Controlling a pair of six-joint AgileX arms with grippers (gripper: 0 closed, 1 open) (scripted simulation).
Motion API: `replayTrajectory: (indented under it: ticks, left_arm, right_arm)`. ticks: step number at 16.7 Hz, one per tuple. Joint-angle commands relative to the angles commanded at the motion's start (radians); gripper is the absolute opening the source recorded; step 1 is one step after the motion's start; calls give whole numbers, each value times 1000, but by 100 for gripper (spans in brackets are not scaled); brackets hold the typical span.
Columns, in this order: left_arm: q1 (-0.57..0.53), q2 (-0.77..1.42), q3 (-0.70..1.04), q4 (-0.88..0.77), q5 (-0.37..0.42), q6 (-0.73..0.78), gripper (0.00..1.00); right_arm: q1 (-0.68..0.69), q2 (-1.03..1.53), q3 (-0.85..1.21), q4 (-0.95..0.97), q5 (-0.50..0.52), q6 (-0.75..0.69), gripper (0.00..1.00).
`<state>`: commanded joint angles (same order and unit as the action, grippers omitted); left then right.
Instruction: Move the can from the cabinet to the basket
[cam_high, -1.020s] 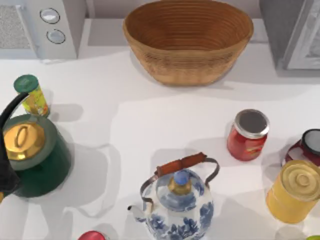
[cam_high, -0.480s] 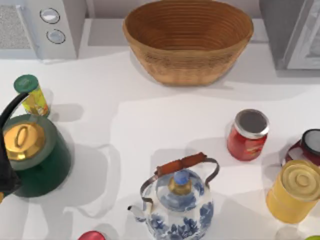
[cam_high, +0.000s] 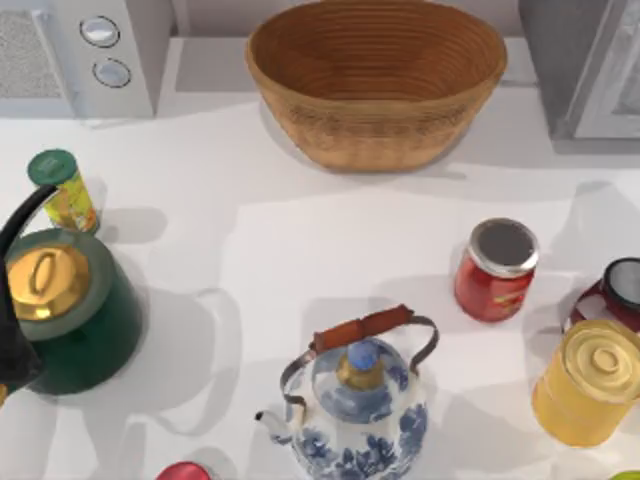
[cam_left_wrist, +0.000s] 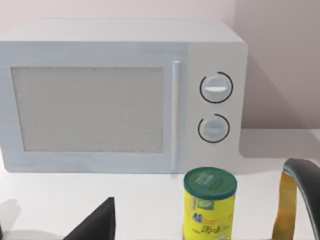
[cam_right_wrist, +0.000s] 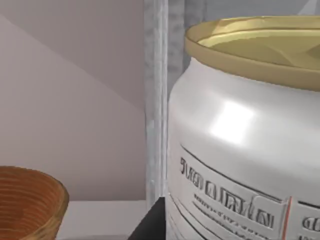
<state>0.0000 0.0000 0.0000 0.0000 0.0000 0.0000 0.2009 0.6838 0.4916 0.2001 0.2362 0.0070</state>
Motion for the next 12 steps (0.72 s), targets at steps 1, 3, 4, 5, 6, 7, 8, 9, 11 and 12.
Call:
replayTrajectory:
  ticks: [1,3,4,5,6,7,8,9,11,12]
  left_arm:
    - [0,0,0,0,0,0,100]
    - [0,0,0,0,0,0,100]
    - [0,0,0,0,0,0,100]
    - [0,0,0,0,0,0,100]
    - [0,0,0,0,0,0,100]
    - [0,0,0,0,0,0,100]
    - [0,0,0,0,0,0,100]
    - [0,0,0,0,0,0,100]
    - [0,0,0,0,0,0,100]
    - [0,0,0,0,0,0,100]
  right_arm:
    - [31,109,71,29,30,0,0]
    - [97,333,217,90,89,1,0]
    - [131,444,292,122,118,2,0]
    - [164,553,367,155,146,3,0]
    - [197,659,441,189,173,4,0]
    - [229,761,515,222,200,5,0]
    - [259,857,586,254,227,6,0]
    - [287,947,653,285,253,7,0]
    - [335,1108,773,339,302,9,0]
    - [355,1177,825,360,325,10,0]
